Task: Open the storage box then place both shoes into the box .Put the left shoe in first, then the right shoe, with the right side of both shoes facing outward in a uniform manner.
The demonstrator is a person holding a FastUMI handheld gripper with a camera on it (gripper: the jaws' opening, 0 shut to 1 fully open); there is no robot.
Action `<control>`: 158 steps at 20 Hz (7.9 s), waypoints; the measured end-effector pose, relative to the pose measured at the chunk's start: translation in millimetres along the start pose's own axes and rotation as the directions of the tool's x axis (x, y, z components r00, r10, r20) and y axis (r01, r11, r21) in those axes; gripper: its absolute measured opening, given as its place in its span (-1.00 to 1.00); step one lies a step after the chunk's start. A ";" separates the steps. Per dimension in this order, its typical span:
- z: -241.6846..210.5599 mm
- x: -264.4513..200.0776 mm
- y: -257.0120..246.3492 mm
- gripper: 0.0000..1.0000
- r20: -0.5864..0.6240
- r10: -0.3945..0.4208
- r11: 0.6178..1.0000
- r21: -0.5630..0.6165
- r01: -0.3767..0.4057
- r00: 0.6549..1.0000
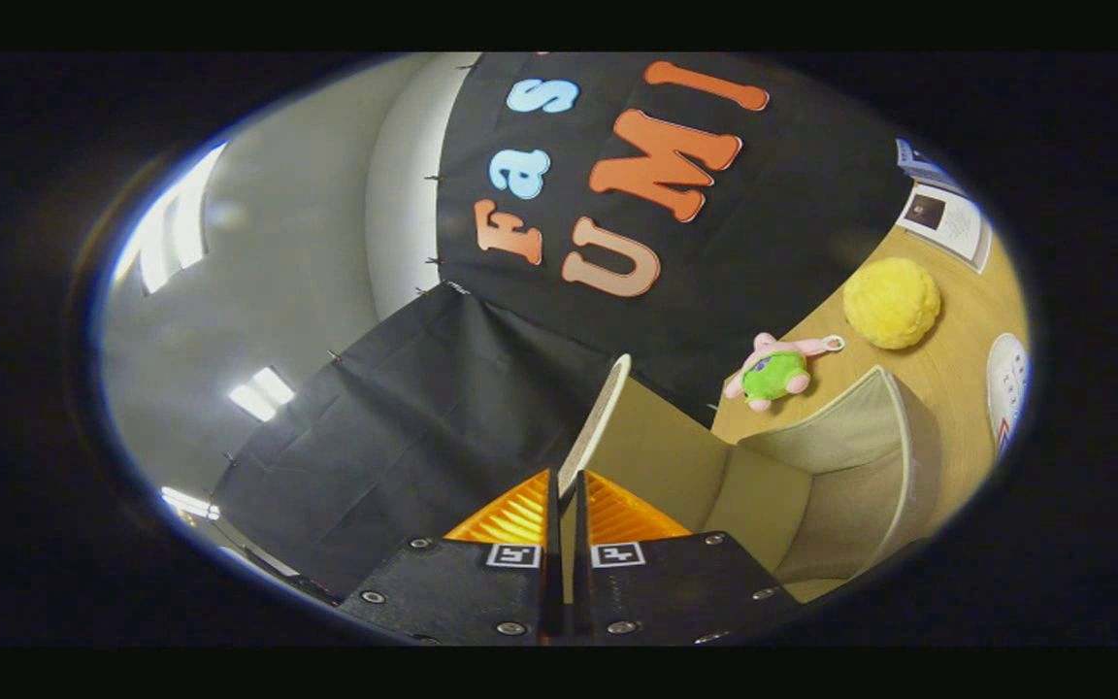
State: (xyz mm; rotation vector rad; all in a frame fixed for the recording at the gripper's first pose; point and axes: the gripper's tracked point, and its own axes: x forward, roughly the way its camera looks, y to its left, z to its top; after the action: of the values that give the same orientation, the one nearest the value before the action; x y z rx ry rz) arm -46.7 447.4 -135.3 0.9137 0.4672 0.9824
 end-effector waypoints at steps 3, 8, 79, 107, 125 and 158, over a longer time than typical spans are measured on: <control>-18.7 19.4 12.9 -0.91 -0.023 -0.011 0.999 -0.030 0.011 1.000; -59.6 55.5 20.6 -0.76 -0.089 -0.048 0.986 -0.162 0.033 0.995; 30.2 -202.5 -347.0 0.54 0.169 -0.840 0.370 -0.517 0.772 0.516; 99.2 -165.8 -217.6 -0.99 0.361 -0.727 0.489 -0.325 0.809 0.584; 29.0 -26.1 -130.7 -1.00 0.262 -0.629 0.636 -0.367 0.679 0.731; 25.7 -72.9 -119.7 0.97 0.313 -0.657 0.548 -0.427 0.719 0.686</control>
State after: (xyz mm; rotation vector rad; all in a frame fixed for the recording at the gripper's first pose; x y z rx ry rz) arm -4.9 344.3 -224.1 0.2152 0.3782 0.2668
